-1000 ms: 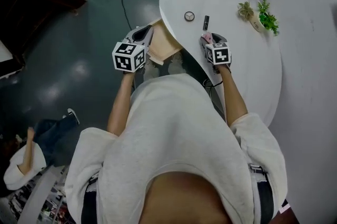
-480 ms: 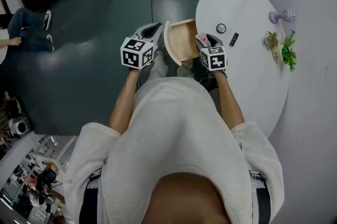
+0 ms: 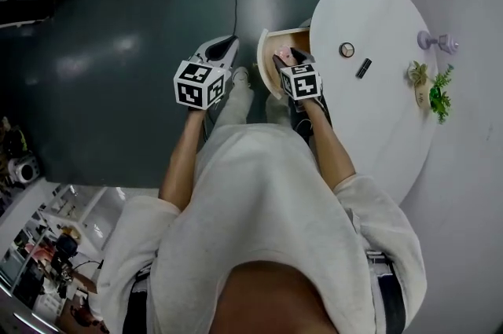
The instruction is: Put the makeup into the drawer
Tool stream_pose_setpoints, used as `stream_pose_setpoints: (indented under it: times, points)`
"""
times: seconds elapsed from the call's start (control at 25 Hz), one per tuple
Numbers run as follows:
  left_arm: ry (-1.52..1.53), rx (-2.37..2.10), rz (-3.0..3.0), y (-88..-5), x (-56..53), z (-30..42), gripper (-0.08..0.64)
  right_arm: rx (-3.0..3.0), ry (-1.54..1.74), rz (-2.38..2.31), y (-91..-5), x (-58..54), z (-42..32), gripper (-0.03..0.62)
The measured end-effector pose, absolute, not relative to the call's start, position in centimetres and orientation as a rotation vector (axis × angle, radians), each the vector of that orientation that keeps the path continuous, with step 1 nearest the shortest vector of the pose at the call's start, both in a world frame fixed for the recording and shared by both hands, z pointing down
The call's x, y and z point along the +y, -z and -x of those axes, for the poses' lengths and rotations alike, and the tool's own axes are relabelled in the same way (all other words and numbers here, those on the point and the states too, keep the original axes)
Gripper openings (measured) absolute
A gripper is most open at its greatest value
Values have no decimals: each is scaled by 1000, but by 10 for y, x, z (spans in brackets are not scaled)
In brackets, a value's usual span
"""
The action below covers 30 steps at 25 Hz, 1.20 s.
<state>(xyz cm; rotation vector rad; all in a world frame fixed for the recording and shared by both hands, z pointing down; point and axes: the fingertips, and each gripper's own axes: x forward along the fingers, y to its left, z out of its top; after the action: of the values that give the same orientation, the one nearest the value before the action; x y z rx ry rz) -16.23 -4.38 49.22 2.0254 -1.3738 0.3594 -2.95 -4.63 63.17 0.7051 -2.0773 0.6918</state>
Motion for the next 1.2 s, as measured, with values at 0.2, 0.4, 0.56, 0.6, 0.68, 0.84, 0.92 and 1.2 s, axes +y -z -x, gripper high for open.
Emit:
stream_pose_setpoints:
  times: [0.2,0.4,0.56,0.6,0.68,0.84,0.92,1.2]
  points:
    - [-362,-1373,-2000,-504,-49,179,14,-2004,-732,-699,-676,-48,40,227]
    - [-365,-1356,-1973,-522,-52,189,14,-1898,-776,-687,-730,-46,33,227]
    - [-349,-1370,-1932,-532,-54,206,14,-1835,-794,-698,-769,-50,31,227]
    - [-351,-1372,-1927,-535,-54,210,14,-1824,-801,-698,-779,-51,32,229]
    - [-364,-1372,-1923,-540,-55,215,14,-1805,-811,-693,-797,-55,33,229]
    - [-388,-1363,-1908,-553,-54,222,14,-1753,-807,-687,-825,-65,32,229]
    - [-395,-1357,-1897,-560,-52,224,14,-1730,-808,-688,-838,-71,30,229]
    - [-410,-1339,-1886,-571,-49,225,14,-1727,-786,-696,-856,-74,31,232]
